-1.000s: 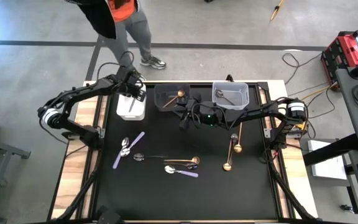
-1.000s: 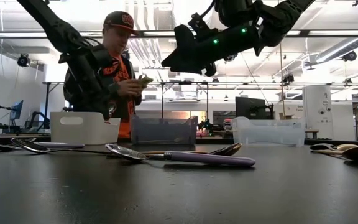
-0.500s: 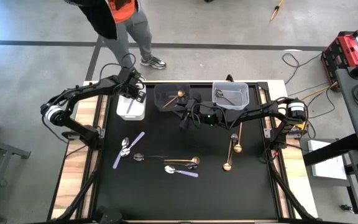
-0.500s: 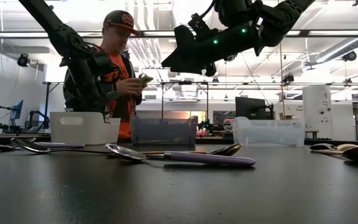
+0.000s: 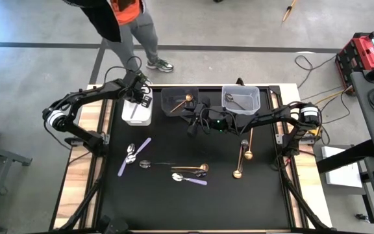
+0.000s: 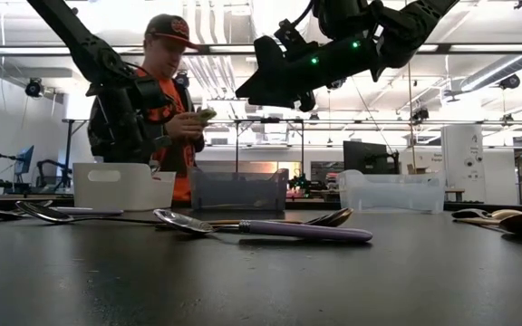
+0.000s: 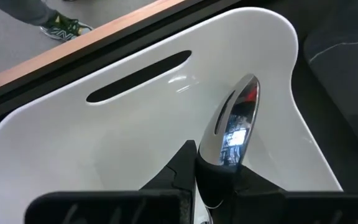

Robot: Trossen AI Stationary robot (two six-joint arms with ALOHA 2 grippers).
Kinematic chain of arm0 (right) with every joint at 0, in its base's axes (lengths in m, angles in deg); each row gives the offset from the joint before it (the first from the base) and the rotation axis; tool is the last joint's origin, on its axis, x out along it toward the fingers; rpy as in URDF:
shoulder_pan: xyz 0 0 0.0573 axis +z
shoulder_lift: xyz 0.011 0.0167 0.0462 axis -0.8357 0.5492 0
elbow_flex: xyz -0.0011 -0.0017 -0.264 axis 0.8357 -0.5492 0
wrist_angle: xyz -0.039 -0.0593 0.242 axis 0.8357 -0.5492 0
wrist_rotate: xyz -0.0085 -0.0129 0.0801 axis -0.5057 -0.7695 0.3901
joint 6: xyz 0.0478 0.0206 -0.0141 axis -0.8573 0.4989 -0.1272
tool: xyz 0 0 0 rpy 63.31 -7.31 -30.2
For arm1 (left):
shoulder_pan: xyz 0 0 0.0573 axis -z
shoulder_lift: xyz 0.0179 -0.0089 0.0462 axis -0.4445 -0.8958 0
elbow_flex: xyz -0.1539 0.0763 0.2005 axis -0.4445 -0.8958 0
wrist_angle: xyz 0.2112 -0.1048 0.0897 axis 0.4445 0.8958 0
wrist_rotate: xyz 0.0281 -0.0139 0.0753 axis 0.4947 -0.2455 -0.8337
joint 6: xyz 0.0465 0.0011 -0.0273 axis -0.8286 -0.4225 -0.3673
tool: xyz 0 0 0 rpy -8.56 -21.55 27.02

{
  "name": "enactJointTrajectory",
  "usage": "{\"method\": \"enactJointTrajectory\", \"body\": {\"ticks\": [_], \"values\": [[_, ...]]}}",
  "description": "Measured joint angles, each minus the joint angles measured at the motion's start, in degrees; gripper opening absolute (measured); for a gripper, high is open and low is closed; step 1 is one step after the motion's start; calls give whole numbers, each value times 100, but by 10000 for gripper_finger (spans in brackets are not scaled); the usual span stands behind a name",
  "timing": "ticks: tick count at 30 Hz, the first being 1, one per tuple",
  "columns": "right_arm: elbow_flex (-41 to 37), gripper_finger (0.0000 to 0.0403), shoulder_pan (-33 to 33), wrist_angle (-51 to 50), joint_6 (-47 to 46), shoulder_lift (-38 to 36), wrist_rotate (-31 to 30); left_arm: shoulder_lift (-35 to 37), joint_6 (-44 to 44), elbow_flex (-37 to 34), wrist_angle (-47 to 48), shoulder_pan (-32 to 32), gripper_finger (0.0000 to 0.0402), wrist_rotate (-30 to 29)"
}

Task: Sort silverware by color (type)
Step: Put the purple spoon into the white bin

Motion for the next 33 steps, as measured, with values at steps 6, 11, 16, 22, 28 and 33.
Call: {"method": "enactJointTrajectory", "body": {"ticks": [6,11,16,22,28,33], "values": [[0,206,0,0,4,0,1,0,0,2,-4,4,6,-39],[0,206,0,-1,4,0,1,0,0,2,-9,7,6,-41],[0,206,0,0,-4,0,1,2,2,0,-24,7,6,-138],[0,206,2,-2,-136,-11,2,2,0,0,-26,7,7,-291],[0,206,4,0,-213,-26,3,2,0,0,-34,7,7,-334],[0,206,4,0,-219,-28,3,2,0,0,-37,7,24,-334]]}}
